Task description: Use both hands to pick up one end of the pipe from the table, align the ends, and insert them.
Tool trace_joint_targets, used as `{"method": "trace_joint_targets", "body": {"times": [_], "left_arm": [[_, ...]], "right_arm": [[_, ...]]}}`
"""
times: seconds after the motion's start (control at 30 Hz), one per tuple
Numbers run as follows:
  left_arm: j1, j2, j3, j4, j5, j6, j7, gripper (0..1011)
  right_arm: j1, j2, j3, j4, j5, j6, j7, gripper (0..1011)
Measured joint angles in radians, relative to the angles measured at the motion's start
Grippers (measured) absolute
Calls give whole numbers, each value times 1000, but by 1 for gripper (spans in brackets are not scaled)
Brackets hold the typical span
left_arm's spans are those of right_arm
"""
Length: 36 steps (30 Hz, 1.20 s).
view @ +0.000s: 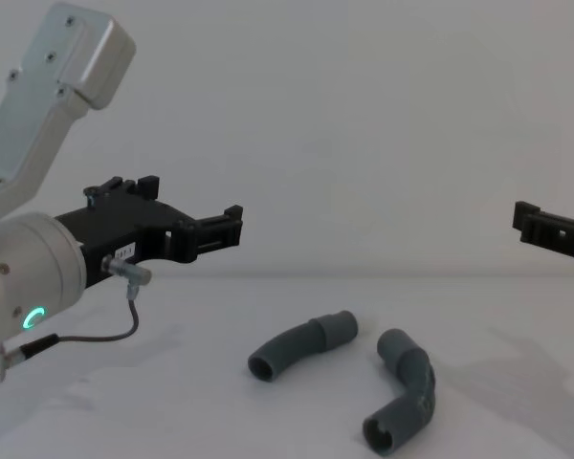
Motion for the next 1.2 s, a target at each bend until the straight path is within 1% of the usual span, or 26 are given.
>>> {"method": "trace_joint_targets", "body": {"times": [1.2], "left_arm": [[0,0,0,0,0,0,0,1000]], "right_arm": [[0,0,0,-1,0,0,0,1004]]}}
